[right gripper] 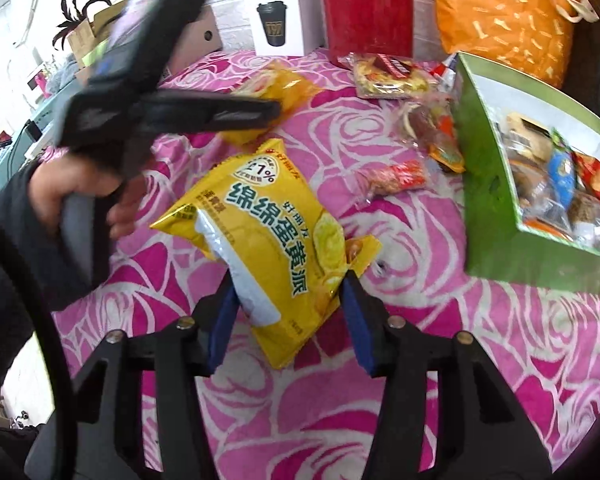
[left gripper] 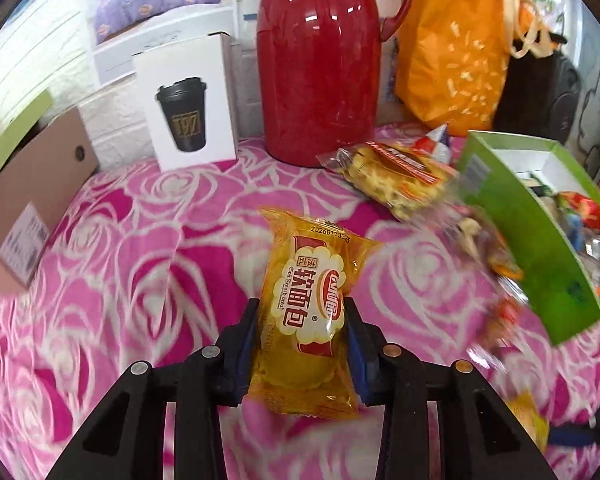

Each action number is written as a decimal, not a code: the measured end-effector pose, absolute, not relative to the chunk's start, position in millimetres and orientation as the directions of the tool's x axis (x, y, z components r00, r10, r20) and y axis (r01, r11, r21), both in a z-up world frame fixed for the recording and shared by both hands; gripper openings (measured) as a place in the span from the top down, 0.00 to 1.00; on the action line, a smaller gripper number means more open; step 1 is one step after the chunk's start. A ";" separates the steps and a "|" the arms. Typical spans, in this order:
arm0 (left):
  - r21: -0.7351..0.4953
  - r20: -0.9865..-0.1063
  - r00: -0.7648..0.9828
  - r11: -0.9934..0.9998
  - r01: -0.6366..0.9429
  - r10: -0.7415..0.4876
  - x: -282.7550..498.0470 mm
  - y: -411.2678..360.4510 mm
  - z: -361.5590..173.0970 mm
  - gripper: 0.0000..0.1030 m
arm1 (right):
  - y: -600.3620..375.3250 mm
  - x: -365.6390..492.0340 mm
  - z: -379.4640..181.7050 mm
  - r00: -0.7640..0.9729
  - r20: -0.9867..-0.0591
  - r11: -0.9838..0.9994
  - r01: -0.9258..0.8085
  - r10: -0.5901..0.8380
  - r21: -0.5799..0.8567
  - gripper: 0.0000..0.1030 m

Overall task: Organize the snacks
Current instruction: 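Lift both yellow bags and carry them toward the box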

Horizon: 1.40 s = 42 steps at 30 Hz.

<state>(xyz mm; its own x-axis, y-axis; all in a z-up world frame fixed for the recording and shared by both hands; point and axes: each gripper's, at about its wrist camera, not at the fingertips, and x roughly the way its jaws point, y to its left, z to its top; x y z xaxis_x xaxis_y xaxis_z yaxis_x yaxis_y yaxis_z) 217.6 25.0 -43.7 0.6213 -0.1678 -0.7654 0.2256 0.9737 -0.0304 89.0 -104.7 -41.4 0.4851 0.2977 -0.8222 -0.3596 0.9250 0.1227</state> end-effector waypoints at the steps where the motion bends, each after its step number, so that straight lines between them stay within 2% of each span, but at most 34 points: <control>1: -0.040 -0.763 0.623 0.974 0.224 -0.174 208.9 27.5 -41.9 0.62 | -105.7 86.8 -41.4 0.484 -0.824 0.927 -0.355 0.294 0.123 0.49; 9: -0.126 -0.745 0.639 0.981 0.148 -0.192 141.2 67.0 -33.4 0.62 | -96.7 66.5 -44.0 0.452 -0.833 0.915 -0.374 0.320 0.149 0.46; 12: -0.128 -0.752 0.635 0.985 0.119 -0.175 124.6 76.7 -38.1 0.61 | -88.7 59.4 -43.5 0.437 -0.836 0.903 -0.404 0.333 0.149 0.38; 14: -0.125 -0.761 0.628 0.987 0.099 -0.159 121.5 78.6 -41.9 0.60 | -83.5 54.4 -42.9 0.433 -0.834 0.891 -0.430 0.342 0.143 0.38; 16: -0.115 -0.764 0.630 0.990 0.084 -0.142 117.6 80.6 -46.2 0.56 | -80.0 51.4 -43.4 0.433 -0.836 0.888 -0.441 0.337 0.129 0.38; 18: -0.117 -0.768 0.627 0.991 0.066 -0.133 117.7 82.6 -47.9 0.43 | -77.6 49.1 -43.9 0.448 -0.834 0.888 -0.448 0.323 0.103 0.38; 21: -0.110 -0.751 0.650 0.992 0.053 -0.118 117.4 82.4 -43.5 0.30 | -75.7 48.6 -43.1 0.476 -0.825 0.887 -0.458 0.304 0.062 0.34; 24: -0.103 -0.733 0.670 0.993 0.062 -0.118 116.4 81.7 -37.1 0.24 | -74.7 49.2 -37.9 0.503 -0.810 0.880 -0.475 0.301 0.032 0.24; 27: -0.094 -0.720 0.683 0.992 0.078 -0.122 116.0 80.4 -31.8 0.20 | -70.6 52.1 -32.3 0.533 -0.788 0.865 -0.502 0.307 -0.004 0.22; 35: -0.069 -0.728 0.672 0.990 0.119 -0.132 128.2 74.9 -33.0 0.20 | -56.8 75.5 -49.0 0.519 -0.804 0.856 -0.516 0.292 -0.022 0.23; 37: -0.078 -0.737 0.660 0.988 0.135 -0.148 132.9 73.7 -38.1 0.20 | -58.2 74.8 -48.5 0.517 -0.801 0.864 -0.504 0.302 0.000 0.30; 38: -0.077 -0.741 0.655 0.987 0.140 -0.150 134.6 72.6 -40.3 0.24 | -58.9 73.6 -47.7 0.512 -0.800 0.864 -0.503 0.311 0.014 0.35; 39: -0.075 -0.744 0.650 0.986 0.146 -0.153 136.2 71.2 -42.8 0.34 | -60.3 72.2 -46.4 0.511 -0.798 0.864 -0.502 0.319 0.023 0.42; 40: -0.075 -0.752 0.640 0.985 0.155 -0.158 138.0 69.6 -45.7 0.40 | -61.0 71.5 -45.4 0.516 -0.797 0.868 -0.497 0.314 0.020 0.48; 41: -0.076 -0.763 0.626 0.984 0.159 -0.160 139.8 68.4 -48.8 0.48 | -62.1 70.6 -43.9 0.519 -0.798 0.873 -0.488 0.306 0.017 0.49; 42: -0.072 -0.769 0.620 0.985 0.158 -0.156 140.8 67.3 -51.6 0.52 | -63.5 70.7 -43.0 0.515 -0.799 0.875 -0.484 0.310 0.027 0.51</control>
